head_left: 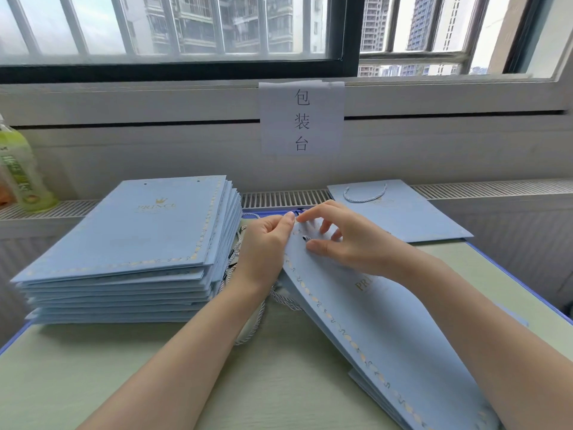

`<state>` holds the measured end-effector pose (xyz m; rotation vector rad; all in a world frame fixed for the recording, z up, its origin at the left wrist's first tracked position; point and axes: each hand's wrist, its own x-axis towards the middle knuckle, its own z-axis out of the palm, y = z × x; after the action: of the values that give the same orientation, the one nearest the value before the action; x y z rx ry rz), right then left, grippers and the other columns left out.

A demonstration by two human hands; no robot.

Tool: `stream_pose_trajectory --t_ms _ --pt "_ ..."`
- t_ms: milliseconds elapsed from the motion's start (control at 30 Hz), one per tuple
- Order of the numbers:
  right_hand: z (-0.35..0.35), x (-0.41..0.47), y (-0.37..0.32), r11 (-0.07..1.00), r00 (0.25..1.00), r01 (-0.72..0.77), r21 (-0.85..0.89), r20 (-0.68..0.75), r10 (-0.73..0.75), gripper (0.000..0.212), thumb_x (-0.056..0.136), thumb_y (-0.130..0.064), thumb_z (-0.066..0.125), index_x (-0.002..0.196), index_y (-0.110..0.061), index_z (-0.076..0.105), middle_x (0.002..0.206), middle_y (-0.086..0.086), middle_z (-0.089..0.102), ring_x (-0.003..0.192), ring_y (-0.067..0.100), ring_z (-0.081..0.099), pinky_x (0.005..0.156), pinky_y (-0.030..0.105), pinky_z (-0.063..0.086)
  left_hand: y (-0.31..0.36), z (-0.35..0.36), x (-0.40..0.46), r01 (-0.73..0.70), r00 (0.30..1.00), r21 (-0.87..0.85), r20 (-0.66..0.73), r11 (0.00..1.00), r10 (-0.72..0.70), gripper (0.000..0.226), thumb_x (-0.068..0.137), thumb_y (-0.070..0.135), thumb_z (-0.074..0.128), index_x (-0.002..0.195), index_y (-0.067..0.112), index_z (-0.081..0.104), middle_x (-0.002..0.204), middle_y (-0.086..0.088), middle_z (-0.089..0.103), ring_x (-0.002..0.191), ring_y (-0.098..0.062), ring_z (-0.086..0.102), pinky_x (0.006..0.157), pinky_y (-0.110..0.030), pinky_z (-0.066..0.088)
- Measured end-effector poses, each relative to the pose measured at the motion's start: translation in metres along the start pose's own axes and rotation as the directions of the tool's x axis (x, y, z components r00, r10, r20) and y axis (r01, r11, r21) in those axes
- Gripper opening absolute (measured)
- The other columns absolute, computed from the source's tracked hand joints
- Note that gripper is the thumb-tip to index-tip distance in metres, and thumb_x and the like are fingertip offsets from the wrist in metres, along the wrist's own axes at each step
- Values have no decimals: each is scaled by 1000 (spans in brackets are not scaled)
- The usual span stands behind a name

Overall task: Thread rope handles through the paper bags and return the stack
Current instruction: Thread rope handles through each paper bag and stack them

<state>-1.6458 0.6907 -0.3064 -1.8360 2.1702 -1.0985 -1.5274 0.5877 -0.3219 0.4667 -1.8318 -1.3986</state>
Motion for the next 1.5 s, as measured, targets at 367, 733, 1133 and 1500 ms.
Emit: stream_pose_trajectory --t_ms 367,733,1133,1500 --pt "4 3 1 998 995 48 -28 -84 -51 25 83 -10 68 107 -19 64 97 3 50 81 10 47 68 7 33 -1 -3 2 33 996 -54 84 998 -28 43 95 17 53 77 -22 58 61 -15 53 52 -20 47 49 -24 37" --pt "-10 -1 3 1000 1000 0 20 16 0 25 85 -23 68 104 -34 57 103 -7 48 81 4 47 73 7 36 0 2 0 70 991 -22 117 997 -67 27 96 21 51 75 4 55 62 -5 51 54 -14 45 51 -21 36" --pt "-4 -2 7 956 992 -18 -292 111 53 12 91 -23 59 82 -19 51 101 -1 48 80 6 49 68 11 37 -16 2 3 -45 999 486 7 873 48 30 95 25 52 69 11 50 66 -4 54 67 -23 49 63 -38 38" --pt "-30 1 1 953 910 31 301 -403 98 14 95 -3 48 89 -14 56 67 -2 55 56 2 49 59 16 42 -15 -2 7 22 992 856 46 517 -118 24 101 29 39 90 10 49 98 -11 58 102 -30 48 72 -35 36"
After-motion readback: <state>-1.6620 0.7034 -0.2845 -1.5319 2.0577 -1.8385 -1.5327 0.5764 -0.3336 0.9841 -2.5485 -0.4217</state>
